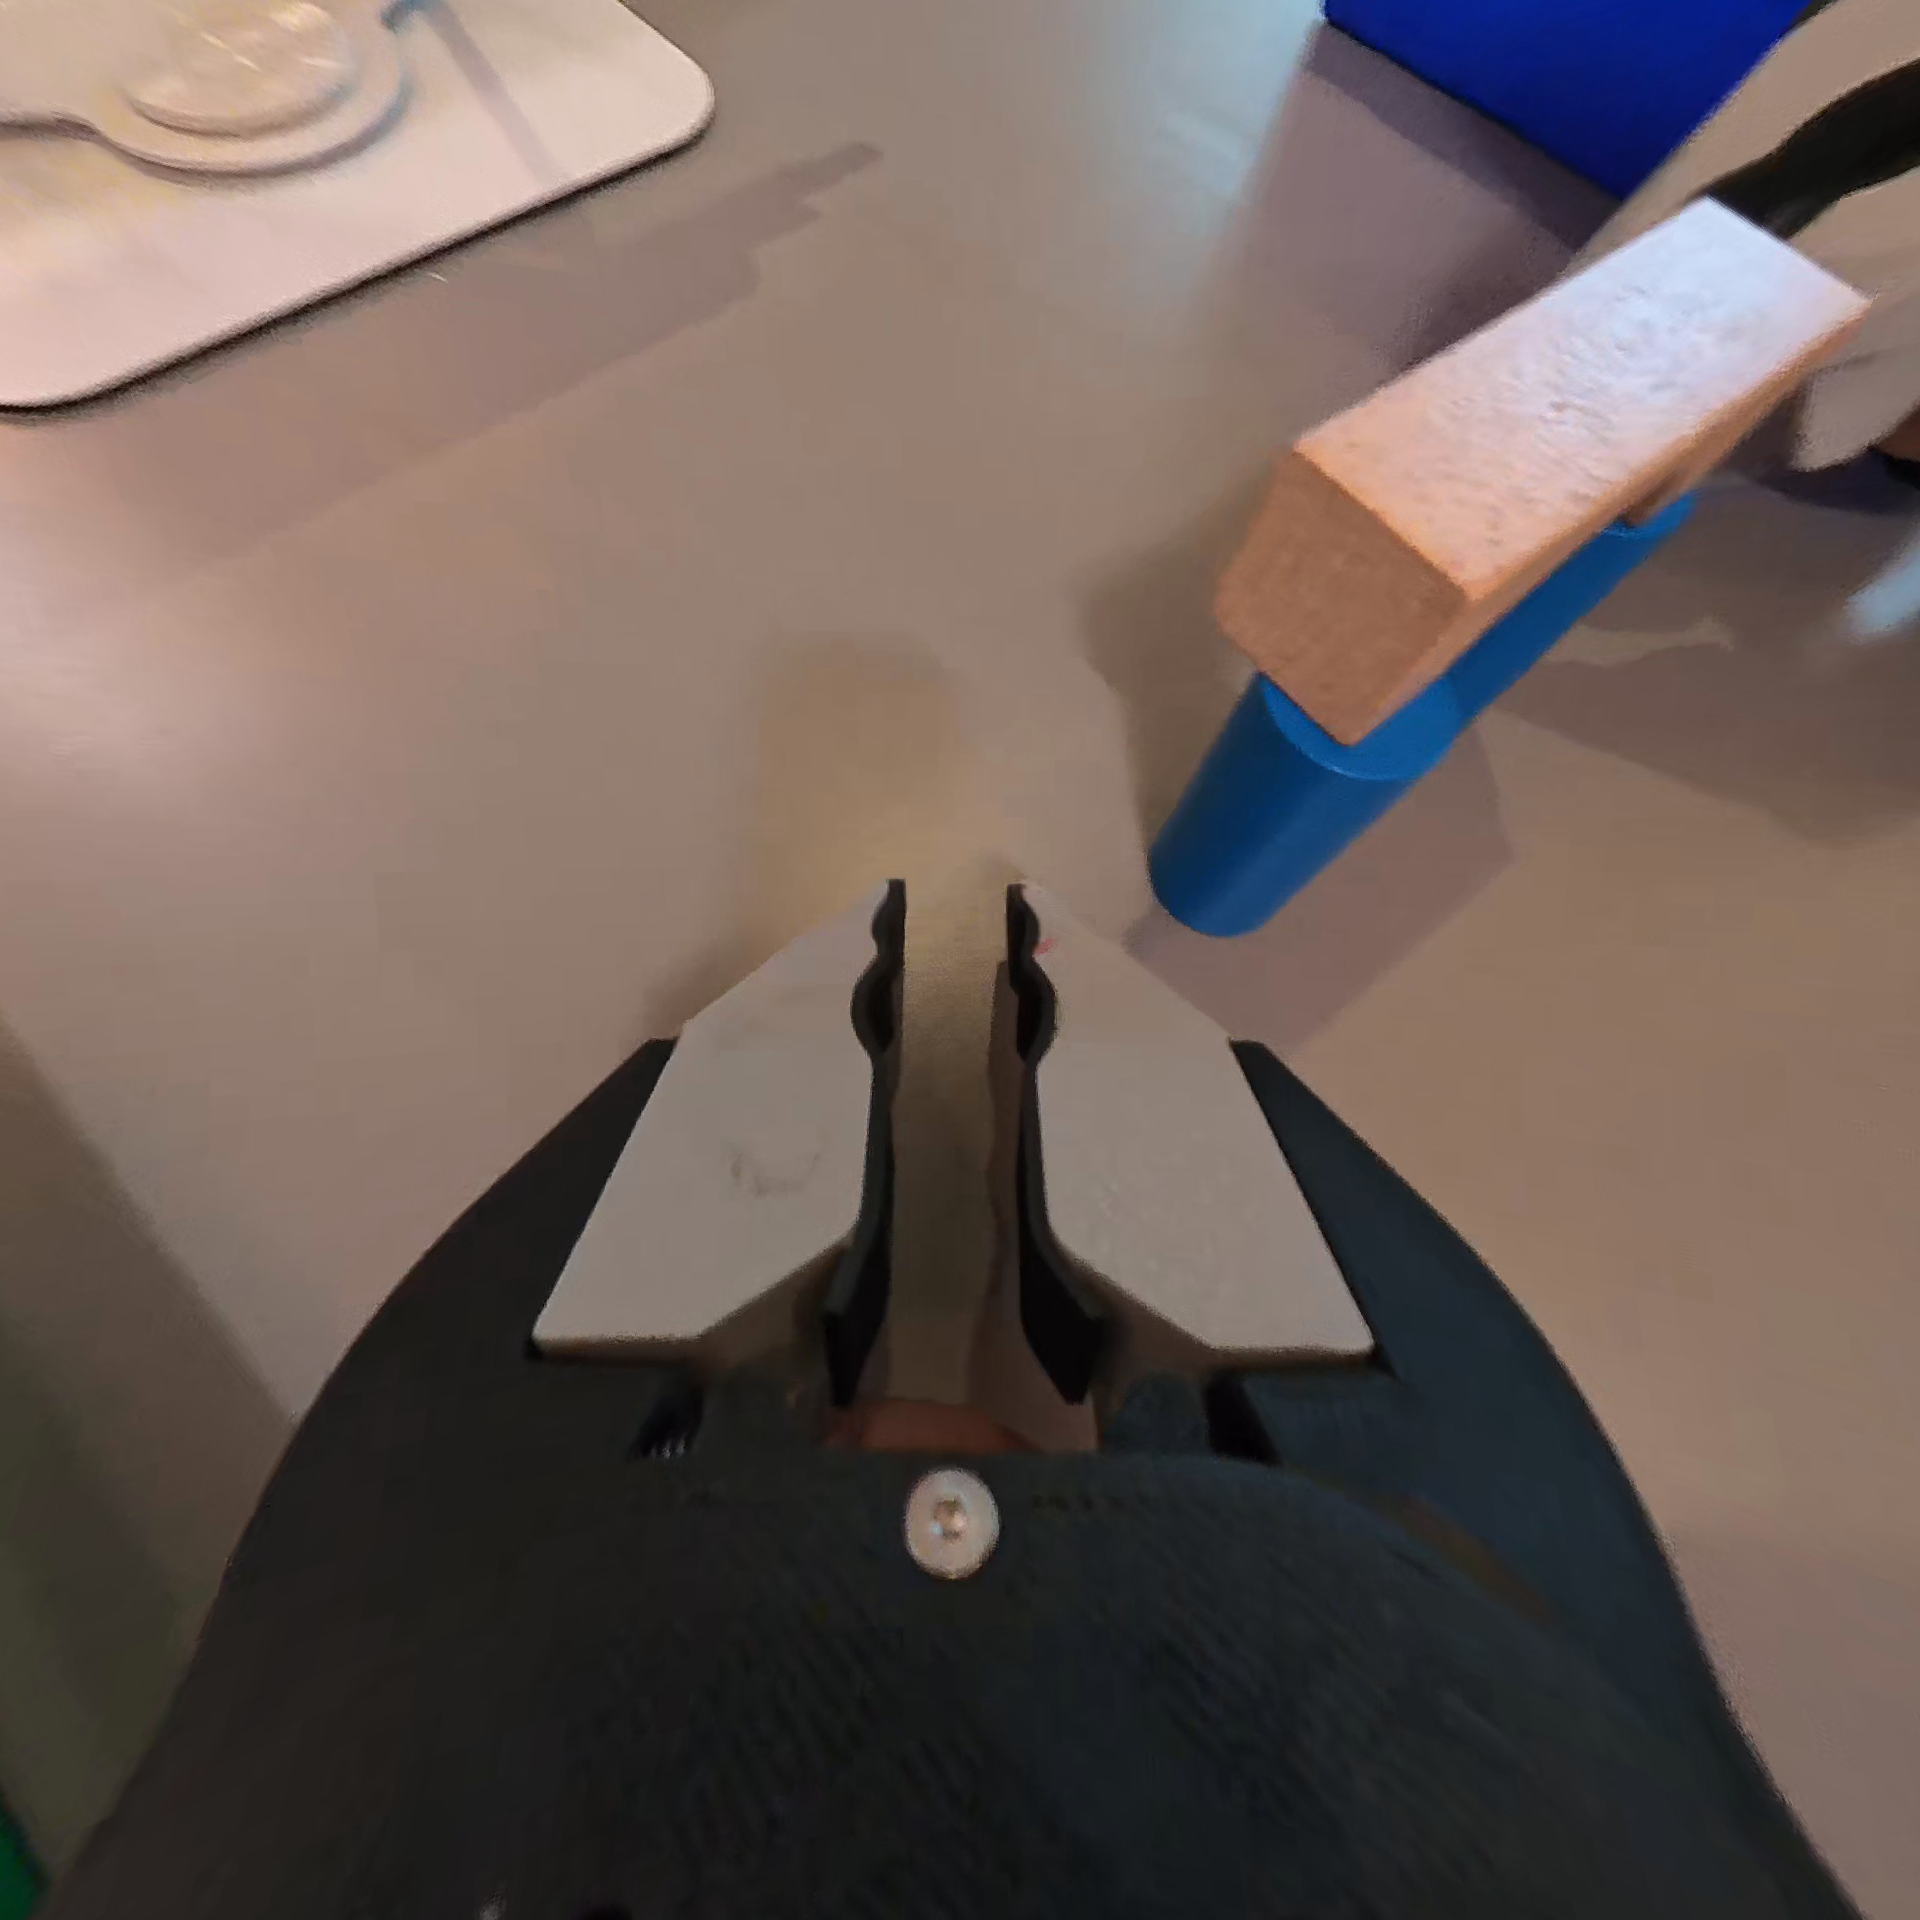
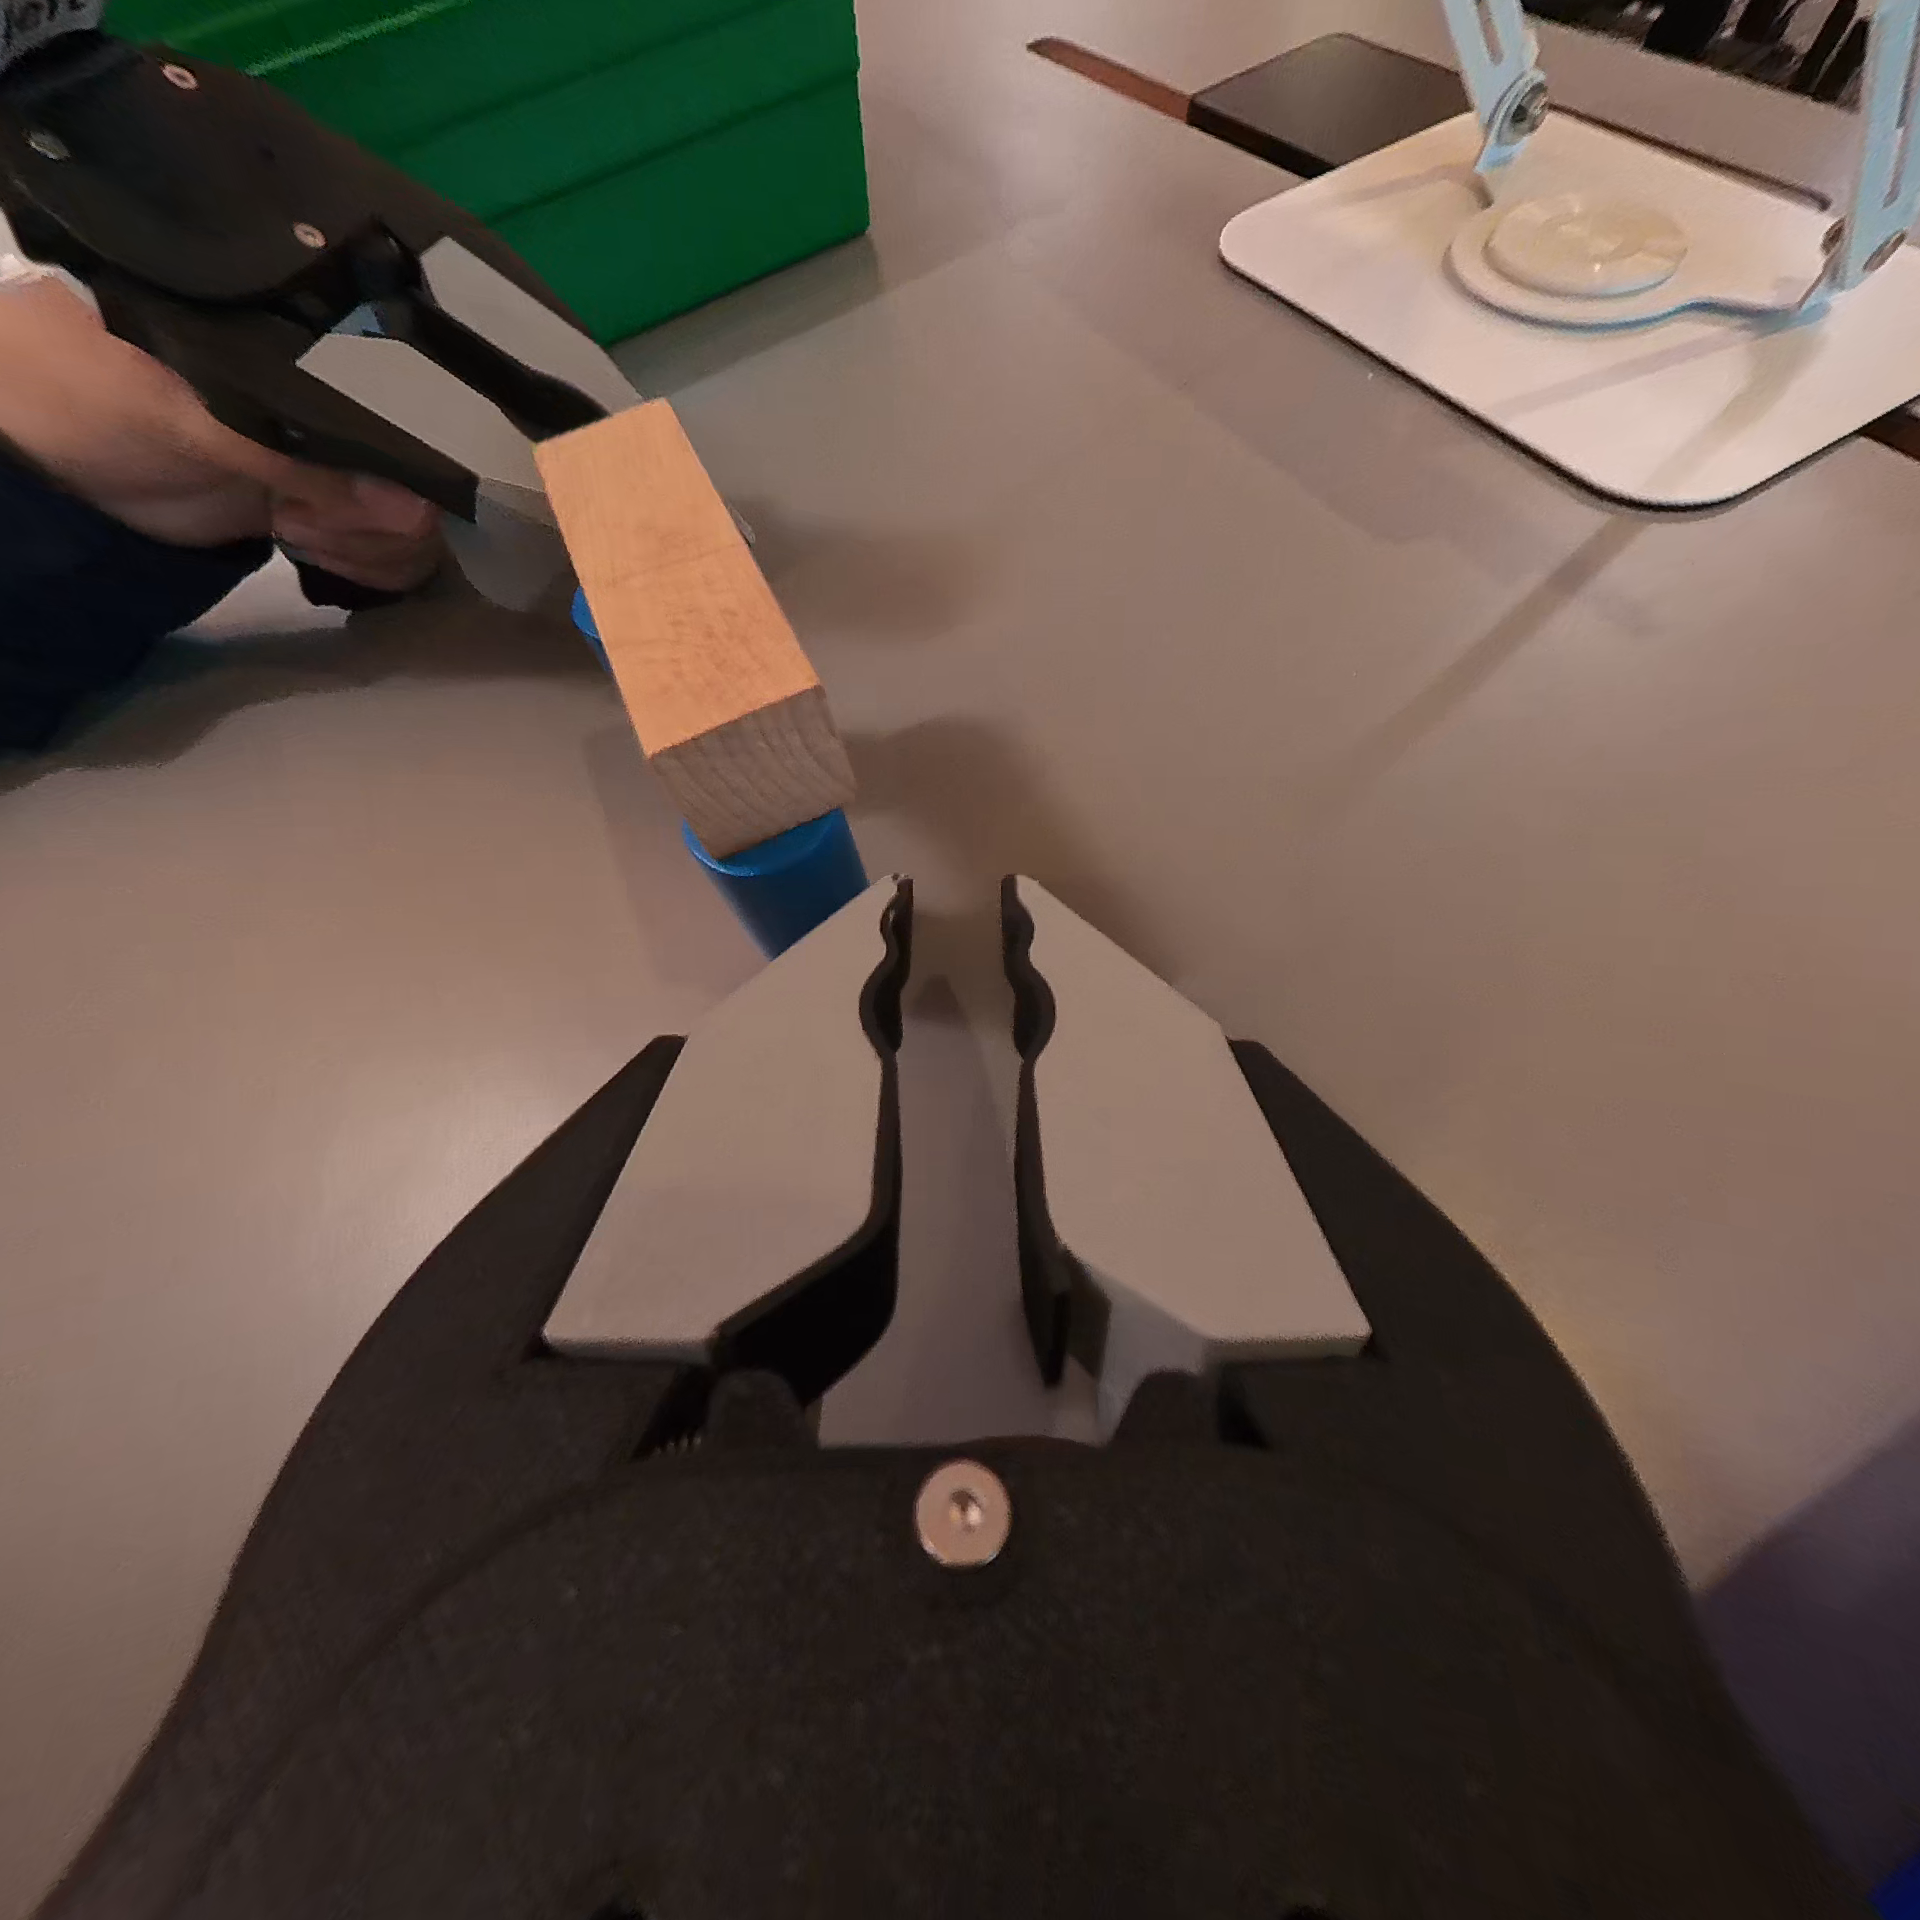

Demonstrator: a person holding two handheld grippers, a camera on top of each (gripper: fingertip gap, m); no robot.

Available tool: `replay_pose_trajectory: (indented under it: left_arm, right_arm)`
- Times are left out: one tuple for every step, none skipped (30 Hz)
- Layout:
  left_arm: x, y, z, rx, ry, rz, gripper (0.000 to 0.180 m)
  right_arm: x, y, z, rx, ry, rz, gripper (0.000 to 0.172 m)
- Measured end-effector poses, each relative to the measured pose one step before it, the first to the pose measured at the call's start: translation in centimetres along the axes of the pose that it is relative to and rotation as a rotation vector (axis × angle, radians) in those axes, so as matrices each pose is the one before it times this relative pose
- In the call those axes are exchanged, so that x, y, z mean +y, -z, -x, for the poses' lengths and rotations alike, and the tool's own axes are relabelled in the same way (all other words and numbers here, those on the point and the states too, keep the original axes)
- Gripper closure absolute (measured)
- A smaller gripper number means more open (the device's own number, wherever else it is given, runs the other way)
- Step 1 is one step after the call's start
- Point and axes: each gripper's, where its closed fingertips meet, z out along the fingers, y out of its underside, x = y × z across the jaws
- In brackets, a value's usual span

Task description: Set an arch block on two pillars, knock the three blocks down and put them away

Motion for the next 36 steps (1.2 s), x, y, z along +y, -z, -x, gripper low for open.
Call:
replay_pose_trajectory:
  left_arm:
    - [-0.317,0.122,0.472,-0.0317,-0.0035,-0.0198,0.164]
    - [-0.348,0.126,0.488,-0.0309,-0.0022,-0.0216,0.164]
    - [-0.331,0.118,0.446,-0.0281,0.0004,-0.0215,0.164]
    - [-0.304,0.071,0.368,-0.0225,0.0041,-0.0191,0.164]
    - [-0.236,0.048,0.282,-0.0176,0.007,-0.0153,0.164]
    - [-0.167,0.023,0.202,-0.0143,0.0069,-0.0114,0.164]
    - [-0.14,0.03,0.122,-0.0102,0.0039,-0.0089,0.164]
    - [-0.121,0.041,0.064,-0.0066,0.0013,-0.0086,0.164]
    - [-0.112,0.038,-0.005,-0.002,-0.0003,-0.0075,0.164]
    - [-0.032,0.011,-0.079,0.0023,-0.002,-0.0026,0.164]
    - [0.017,-0.019,-0.037,0.0001,-0.0024,0.0017,0.164]
    - [0.025,-0.038,-0.014,-0.0013,-0.0022,0.0024,0.164]
    - [0.017,-0.019,-0.077,0.0032,-0.0029,0.0017,0.164]
    - [0.006,-0.024,-0.106,0.0049,-0.0022,0.0009,0.164]
    - [0.007,-0.012,-0.052,0.002,-0.0008,0.0003,0.164]
    - [0.006,-0.005,-0.037,0.0018,-0.0006,0.0009,0.164]
    - [0.025,-0.023,-0.07,0.004,-0.0003,0.0015,0.164]
    - [0.006,-0.005,-0.055,0.0029,-0.0001,0.0009,0.164]
    - [0.011,-0.007,-0.036,0.0016,-0.0012,0.0004,0.164]
    - [0.0,-0.011,-0.059,0.0026,-0.0019,0.0007,0.164]
    - [0.021,-0.011,-0.051,0.0027,-0.0013,0.0016,0.164]
    - [0.034,-0.021,-0.068,0.0027,-0.0012,0.0024,0.164]
    - [0.042,-0.035,-0.076,0.0035,-0.0017,0.0029,0.164]
    - [0.039,-0.023,-0.087,0.004,-0.002,0.003,0.164]
    - [0.043,-0.029,-0.086,0.003,-0.0022,0.0027,0.163]
    - [0.024,-0.012,-0.041,0.0009,-0.0022,0.0021,0.163]
    - [0.028,-0.011,-0.045,0.001,-0.0017,0.0012,0.163]
    - [0.012,-0.01,-0.057,0.0024,-0.0007,0.0008,0.163]
    - [0.009,0.004,-0.019,0.0012,0.0003,0.0006,0.163]
    - [0.011,-0.004,0.003,0.0001,0.0014,0.0002,0.163]
    - [-0.001,-0.002,0.008,0.0015,0.0019,0.0,0.163]
    - [0.005,0.005,-0.002,0.0017,0.0019,0.0001,0.163]
    - [0.004,0.001,0.011,0.0005,0.0015,0.0003,0.163]
    - [0.01,-0.004,-0.004,0.0001,0.0003,0.0001,0.163]
    - [-0.002,-0.005,-0.021,0.0005,-0.0011,0.0001,0.163]
    - [0.014,-0.01,-0.023,0.0005,-0.0018,0.0009,0.163]
  right_arm:
    - [-0.265,0.128,-0.077,0.009,0.0057,-0.014,0.157]
    - [-0.313,0.172,-0.221,0.0188,0.0078,-0.0162,0.156]
    - [-0.355,0.215,-0.335,0.0251,0.0081,-0.0195,0.155]
    - [-0.413,0.257,-0.294,0.0215,0.0054,-0.0231,0.154]
    - [-0.563,0.292,-0.156,0.0107,0.0016,-0.0315,0.151]
    - [-0.731,0.352,-0.008,0.0023,-0.0004,-0.0419,0.149]
    - [-0.889,0.384,0.159,-0.0072,0.0013,-0.0509,0.146]
    - [-0.94,0.398,0.262,-0.0125,0.0027,-0.0529,0.144]
    - [-0.956,0.375,0.378,-0.0172,0.004,-0.0535,0.141]
    - [-0.917,0.334,0.501,-0.0237,0.0056,-0.0518,0.138]
    - [-0.79,0.236,0.593,-0.0281,0.0051,-0.0454,0.136]
    - [-0.579,0.114,0.619,-0.0296,0.0027,-0.0326,0.134]
    - [-0.334,0.003,0.633,-0.0309,0.002,-0.0188,0.132]
    - [-0.076,-0.13,0.549,-0.026,0.0026,-0.0063,0.13]
    - [0.211,-0.236,0.415,-0.0179,0.0031,0.0103,0.128]
    - [0.434,-0.311,0.317,-0.0125,0.0063,0.0239,0.127]
    - [0.54,-0.365,0.244,-0.0062,0.0107,0.0294,0.126]
    - [0.58,-0.397,0.222,-0.0044,0.0124,0.0312,0.125]
    - [0.549,-0.387,0.304,-0.009,0.0128,0.0303,0.122]
    - [0.416,-0.347,0.324,-0.0093,0.0142,0.0246,0.121]
    - [0.289,-0.291,0.269,-0.0042,0.015,0.0172,0.121]
    - [0.192,-0.223,0.15,0.0031,0.0138,0.0122,0.12]
    - [0.121,-0.172,0.136,0.0014,0.0113,0.0083,0.12]
    - [0.102,-0.127,0.097,0.0002,0.007,0.0075,0.121]
    - [0.067,-0.081,0.049,0.0017,0.0051,0.0053,0.122]
    - [0.03,-0.043,-0.007,0.0039,0.0033,0.0021,0.124]
    - [0.026,-0.027,-0.001,0.0017,0.0012,0.0021,0.127]
    - [0.036,-0.023,0.068,-0.0043,-0.0005,0.0018,0.13]
    - [0.042,-0.057,0.146,-0.0093,-0.003,0.0013,0.131]
    - [0.075,-0.085,0.107,-0.0072,-0.005,0.0037,0.131]
    - [0.096,-0.089,0.081,-0.0045,-0.0029,0.0049,0.131]
    - [0.035,-0.083,0.062,-0.0016,0.0016,0.0016,0.13]
    - [-0.015,-0.037,0.05,0.0002,0.0043,0.0,0.131]
    - [-0.005,-0.024,0.033,0.0016,0.0038,0.0015,0.131]
    - [0.001,-0.025,0.002,0.0019,0.0026,0.001,0.131]
    - [0.0,-0.004,-0.002,0.0009,0.0005,0.0001,0.131]
